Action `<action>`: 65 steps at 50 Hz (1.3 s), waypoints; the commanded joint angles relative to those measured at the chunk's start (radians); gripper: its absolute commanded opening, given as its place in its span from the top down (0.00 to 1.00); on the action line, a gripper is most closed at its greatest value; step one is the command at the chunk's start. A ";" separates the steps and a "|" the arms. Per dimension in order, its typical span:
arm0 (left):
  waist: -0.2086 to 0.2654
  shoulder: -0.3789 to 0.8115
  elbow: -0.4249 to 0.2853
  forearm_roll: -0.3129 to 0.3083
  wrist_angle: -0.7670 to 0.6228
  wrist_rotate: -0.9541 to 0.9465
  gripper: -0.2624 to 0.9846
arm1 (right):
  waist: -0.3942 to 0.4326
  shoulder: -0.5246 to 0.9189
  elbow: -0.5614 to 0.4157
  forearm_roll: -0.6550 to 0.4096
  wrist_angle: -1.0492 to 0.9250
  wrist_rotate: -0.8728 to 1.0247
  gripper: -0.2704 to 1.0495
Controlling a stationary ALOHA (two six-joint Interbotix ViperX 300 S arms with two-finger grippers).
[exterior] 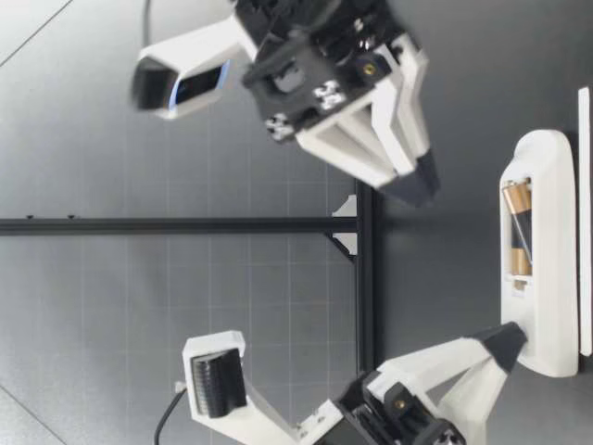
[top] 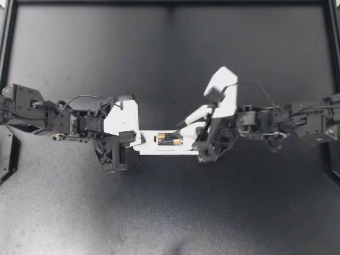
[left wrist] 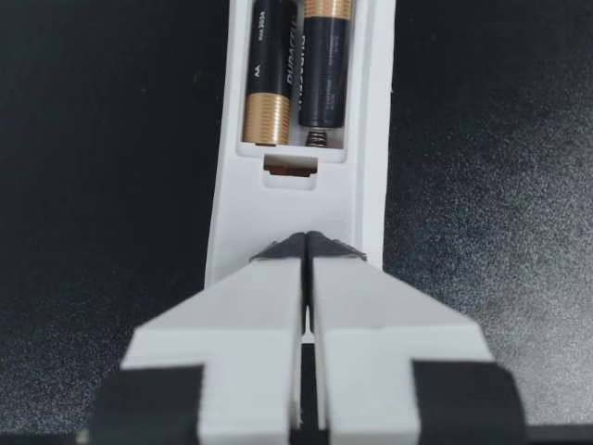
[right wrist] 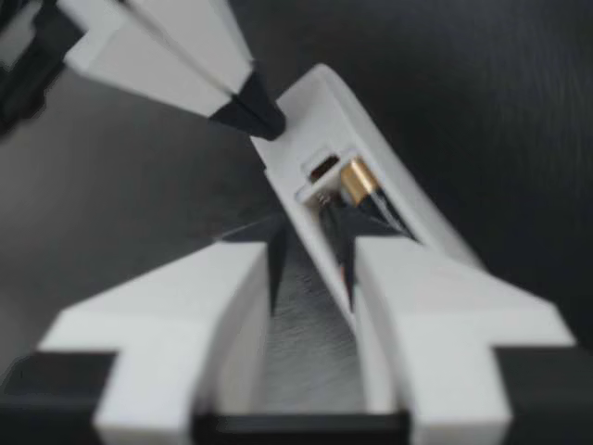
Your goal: Place the battery into the slot of the remote controller.
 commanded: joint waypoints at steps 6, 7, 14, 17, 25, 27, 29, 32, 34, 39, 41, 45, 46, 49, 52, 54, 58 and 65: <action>0.003 -0.017 -0.006 0.000 -0.002 0.002 0.90 | -0.002 -0.028 0.020 -0.015 -0.009 0.270 0.70; 0.003 -0.018 -0.005 0.000 -0.002 0.002 0.90 | 0.000 -0.028 0.023 -0.015 -0.009 0.290 0.72; 0.003 -0.018 -0.005 0.000 -0.002 0.002 0.90 | 0.009 -0.021 0.026 -0.015 -0.002 0.407 0.79; 0.005 -0.018 -0.005 -0.002 -0.002 0.002 0.90 | 0.009 -0.018 0.026 -0.017 0.008 0.437 0.82; 0.003 -0.017 -0.006 0.000 -0.002 0.000 0.90 | 0.009 -0.002 0.020 -0.015 0.026 0.471 0.87; 0.003 -0.017 -0.006 0.000 -0.002 0.000 0.90 | 0.009 0.005 0.015 -0.015 0.031 0.471 0.87; 0.003 -0.017 -0.005 0.000 -0.002 0.000 0.90 | 0.009 0.008 0.011 -0.015 0.038 0.471 0.87; 0.003 -0.017 -0.005 0.000 -0.002 0.000 0.90 | 0.011 0.011 0.003 -0.015 0.051 0.471 0.87; 0.005 -0.017 -0.005 0.000 -0.002 0.000 0.90 | 0.011 0.014 -0.003 -0.015 0.060 0.469 0.87; 0.005 -0.015 -0.005 0.000 -0.002 0.000 0.90 | 0.011 0.021 -0.012 -0.015 0.066 0.469 0.87; 0.005 -0.014 -0.005 0.000 -0.002 0.000 0.90 | 0.012 0.025 -0.018 -0.015 0.069 0.468 0.87; 0.005 -0.014 -0.005 0.000 -0.002 0.000 0.90 | 0.014 0.034 -0.025 -0.015 0.069 0.468 0.87; 0.003 -0.014 -0.005 -0.002 -0.002 0.000 0.90 | 0.014 0.035 -0.028 -0.015 0.067 0.466 0.87; 0.003 -0.014 -0.005 0.000 -0.002 0.000 0.90 | 0.015 0.043 -0.032 -0.018 0.069 0.465 0.87; 0.003 -0.014 -0.005 0.000 -0.002 0.002 0.90 | 0.017 0.049 -0.037 -0.020 0.069 0.465 0.87; 0.003 -0.014 -0.003 0.000 -0.002 0.002 0.90 | 0.017 0.054 -0.040 -0.023 0.069 0.465 0.87; 0.003 -0.014 0.000 0.000 -0.002 0.002 0.90 | 0.017 0.060 -0.044 -0.029 0.072 0.465 0.87; 0.003 -0.014 0.002 0.000 -0.002 0.002 0.90 | 0.017 0.075 -0.060 -0.037 0.078 0.462 0.87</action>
